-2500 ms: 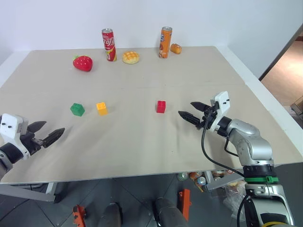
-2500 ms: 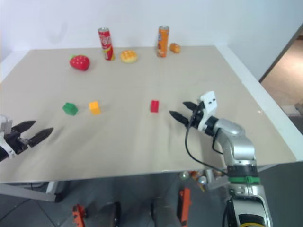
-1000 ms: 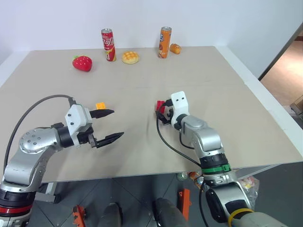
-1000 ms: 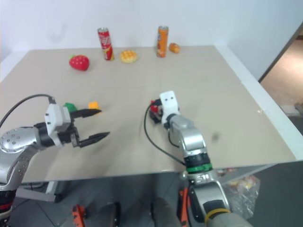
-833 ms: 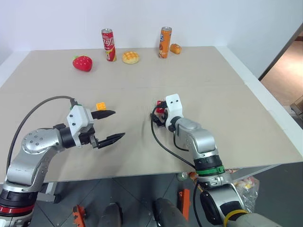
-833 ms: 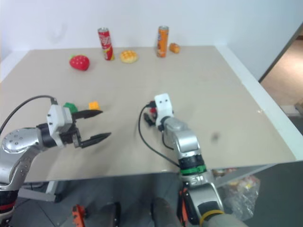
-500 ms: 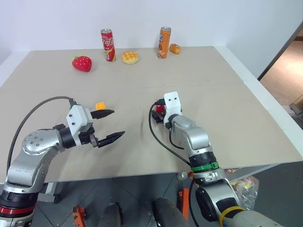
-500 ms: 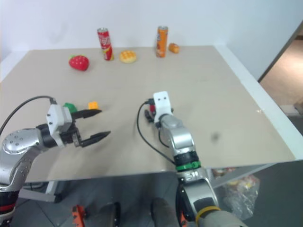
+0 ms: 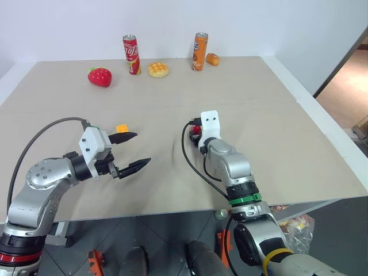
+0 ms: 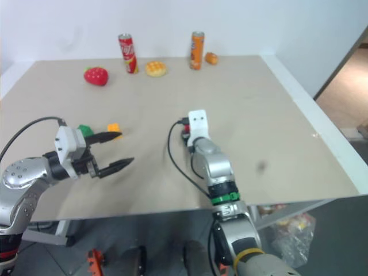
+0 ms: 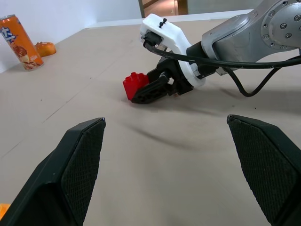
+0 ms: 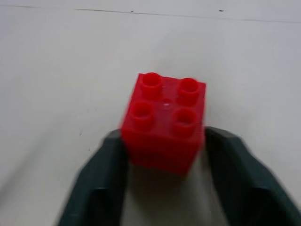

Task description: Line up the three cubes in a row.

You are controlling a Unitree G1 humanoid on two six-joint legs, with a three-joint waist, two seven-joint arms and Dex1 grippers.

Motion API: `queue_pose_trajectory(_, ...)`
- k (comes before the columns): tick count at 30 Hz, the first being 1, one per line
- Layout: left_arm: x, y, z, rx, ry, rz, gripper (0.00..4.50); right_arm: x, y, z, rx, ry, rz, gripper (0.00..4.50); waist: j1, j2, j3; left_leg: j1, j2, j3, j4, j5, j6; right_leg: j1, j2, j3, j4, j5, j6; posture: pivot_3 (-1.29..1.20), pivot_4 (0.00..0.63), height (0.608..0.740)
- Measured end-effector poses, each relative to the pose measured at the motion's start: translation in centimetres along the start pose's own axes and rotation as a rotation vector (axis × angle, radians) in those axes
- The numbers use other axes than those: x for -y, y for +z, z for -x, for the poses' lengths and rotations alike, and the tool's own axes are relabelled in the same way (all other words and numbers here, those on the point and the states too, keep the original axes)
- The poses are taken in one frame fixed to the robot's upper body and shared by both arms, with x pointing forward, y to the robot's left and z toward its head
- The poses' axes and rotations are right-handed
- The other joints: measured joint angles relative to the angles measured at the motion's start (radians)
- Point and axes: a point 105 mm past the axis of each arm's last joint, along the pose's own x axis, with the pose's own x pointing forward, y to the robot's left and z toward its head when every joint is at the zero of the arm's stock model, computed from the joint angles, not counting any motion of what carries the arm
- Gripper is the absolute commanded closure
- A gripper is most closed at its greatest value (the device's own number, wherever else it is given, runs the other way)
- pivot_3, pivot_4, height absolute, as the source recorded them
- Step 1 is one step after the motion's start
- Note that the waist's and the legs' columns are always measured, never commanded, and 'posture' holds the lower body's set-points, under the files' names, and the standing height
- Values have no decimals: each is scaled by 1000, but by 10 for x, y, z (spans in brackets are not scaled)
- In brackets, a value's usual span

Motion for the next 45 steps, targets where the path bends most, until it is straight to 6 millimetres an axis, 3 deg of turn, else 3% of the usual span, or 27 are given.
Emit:
queue_pose_trajectory(8, -6, 12, -7, 42, -5, -6, 201, 0, 2, 0, 19, 37, 17, 3268, 0, 0, 0, 0, 0, 0, 0, 0, 0, 0, 0, 0, 0, 0, 0, 0, 150, 740)
queue_pose_trajectory(13, -2, 6, -4, 29, -18, 42, 201, -6, 10, 12, 120, 285, 128, 3268, -1, 0, 0, 0, 0, 0, -1, 0, 0, 0, 0, 0, 0, -1, 1, 0, 150, 740)
queue_pose_trajectory(19, 1, 7, 0, 10, -67, 69, 201, -3, 18, 44, 240, 658, 360, 3268, -1, 0, 0, 1, 0, 0, 0, 0, 0, 1, 0, 0, 0, -1, 0, 0, 150, 740)
queue_pose_trajectory(26, 6, -1, 18, -60, -121, 73, 201, 24, 6, 43, 141, 880, 471, 3268, -5, 0, 1, 3, 0, 1, 0, 0, 1, 1, 0, 0, 0, 0, -1, 0, 150, 740)
queue_pose_trajectory(31, -6, -6, 31, -94, -98, 81, 201, 18, 14, 45, 107, 1033, 530, 3268, -4, 1, 1, 2, 0, 1, 0, 0, 1, 1, 0, 0, 0, 0, -1, 0, 150, 740)
queue_pose_trajectory(39, -8, -5, 29, -77, -76, 87, 201, 13, -11, 51, -44, 1190, 532, 3268, -1, 1, 1, 1, 0, 0, 0, 0, 0, 1, 0, 0, 0, -1, 0, 0, 150, 740)
queue_pose_trajectory(45, 1, -7, 31, -84, -92, 97, 201, 4, -14, 52, -45, 1227, 547, 3268, -3, 1, 1, 2, 0, 0, 0, 0, 0, 1, 0, -1, 1, -1, -1, 0, 150, 740)
